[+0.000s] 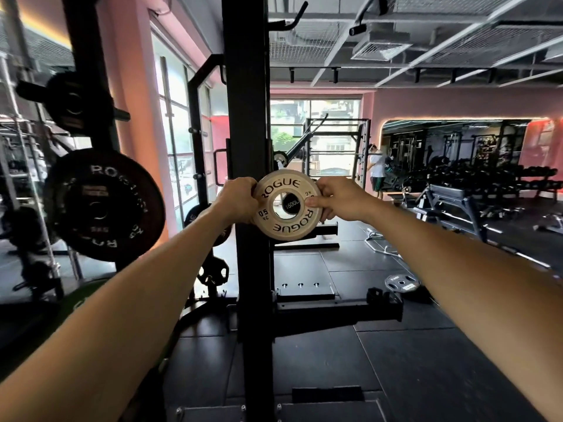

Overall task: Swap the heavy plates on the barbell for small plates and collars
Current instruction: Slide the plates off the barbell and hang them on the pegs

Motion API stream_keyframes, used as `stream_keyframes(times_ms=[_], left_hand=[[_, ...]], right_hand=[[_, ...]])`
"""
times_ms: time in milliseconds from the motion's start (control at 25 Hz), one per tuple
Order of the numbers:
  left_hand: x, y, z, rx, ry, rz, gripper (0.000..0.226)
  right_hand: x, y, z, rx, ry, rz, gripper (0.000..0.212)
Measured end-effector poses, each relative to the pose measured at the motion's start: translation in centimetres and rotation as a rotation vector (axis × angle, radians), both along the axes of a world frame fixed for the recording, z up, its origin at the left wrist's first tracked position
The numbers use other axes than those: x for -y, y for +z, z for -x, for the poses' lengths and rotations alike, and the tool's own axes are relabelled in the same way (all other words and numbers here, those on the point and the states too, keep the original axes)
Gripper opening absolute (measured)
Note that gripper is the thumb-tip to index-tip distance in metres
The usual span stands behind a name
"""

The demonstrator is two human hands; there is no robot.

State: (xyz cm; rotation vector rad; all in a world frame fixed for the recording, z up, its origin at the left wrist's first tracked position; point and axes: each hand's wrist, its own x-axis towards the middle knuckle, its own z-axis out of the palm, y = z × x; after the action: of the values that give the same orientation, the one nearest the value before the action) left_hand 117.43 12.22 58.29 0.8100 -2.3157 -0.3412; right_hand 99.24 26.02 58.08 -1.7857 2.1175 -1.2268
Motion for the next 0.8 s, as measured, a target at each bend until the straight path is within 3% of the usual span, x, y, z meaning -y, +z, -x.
stream_keyframes(times_ms=[320, 440, 800], left_hand=[[-1.2, 2.9, -12.7, 0.086, 0.171, 0.122, 0.007], [0.3, 3.3, -19.6, 0.092, 0.22, 0.129, 0.019], [8.5, 4.4, -42.8, 0.156, 0.404, 0.175, 0.025]], right_hand=[[1.4, 1.8, -11.2, -0.015, 0.134, 0.027, 0.01], [4.7, 1.8, -17.0, 0.022, 0.198, 0.025, 0.012], [15.5, 2.6, -39.0, -0.049, 0.341, 0.07, 0.021]])
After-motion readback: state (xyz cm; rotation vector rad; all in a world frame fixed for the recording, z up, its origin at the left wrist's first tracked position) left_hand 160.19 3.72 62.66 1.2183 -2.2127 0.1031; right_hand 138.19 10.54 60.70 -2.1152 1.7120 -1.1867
